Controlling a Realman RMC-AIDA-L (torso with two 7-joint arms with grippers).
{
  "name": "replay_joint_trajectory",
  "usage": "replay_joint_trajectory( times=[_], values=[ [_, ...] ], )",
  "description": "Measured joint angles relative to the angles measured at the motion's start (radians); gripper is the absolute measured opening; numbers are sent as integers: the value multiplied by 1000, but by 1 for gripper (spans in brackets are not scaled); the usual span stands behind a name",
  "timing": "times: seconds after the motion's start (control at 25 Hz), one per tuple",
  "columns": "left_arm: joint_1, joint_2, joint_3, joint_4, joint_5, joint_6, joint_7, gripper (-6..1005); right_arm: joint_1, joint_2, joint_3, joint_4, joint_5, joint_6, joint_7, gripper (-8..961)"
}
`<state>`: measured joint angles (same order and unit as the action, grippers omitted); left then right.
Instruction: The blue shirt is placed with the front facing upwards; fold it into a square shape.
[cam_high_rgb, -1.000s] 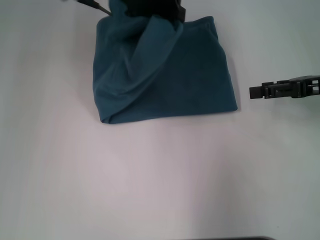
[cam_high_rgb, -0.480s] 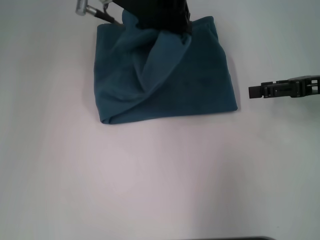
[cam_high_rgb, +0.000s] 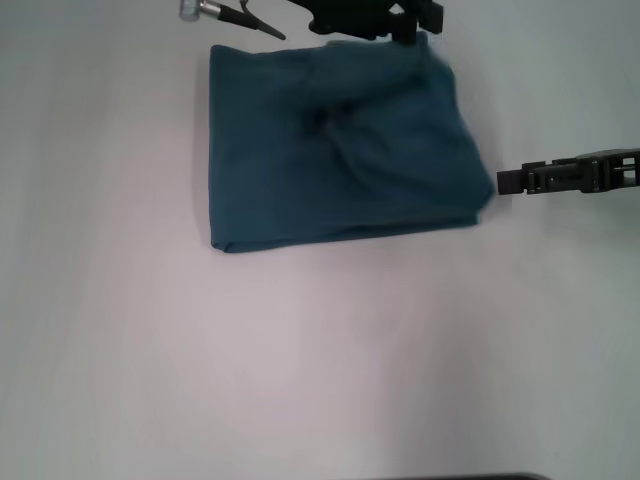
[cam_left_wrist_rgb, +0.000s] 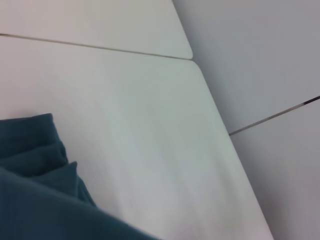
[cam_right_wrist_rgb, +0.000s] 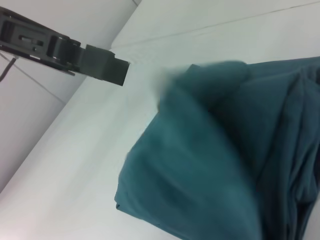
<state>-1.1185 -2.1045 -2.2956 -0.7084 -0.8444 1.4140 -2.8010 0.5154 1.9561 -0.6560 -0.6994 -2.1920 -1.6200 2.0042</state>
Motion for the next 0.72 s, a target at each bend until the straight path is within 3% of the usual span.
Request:
replay_joint_trajectory(
  times=[0.16,0.28,0.52,0.72],
  values=[
    [43,10,-33,-44,-52,15,23,306,0,-1,1,0,0,0,1,858],
    [119,26,-68,-104,-153,71,70,427,0,-2,0,0,0,1,6,858],
    [314,127,-94,-124,-293,217,95,615,8,-10,13,0,9,-17,34,857],
    [466,143,-181,-123,-355,256,111,723,47,-13,32,-9,23,-47,81,856]
  ],
)
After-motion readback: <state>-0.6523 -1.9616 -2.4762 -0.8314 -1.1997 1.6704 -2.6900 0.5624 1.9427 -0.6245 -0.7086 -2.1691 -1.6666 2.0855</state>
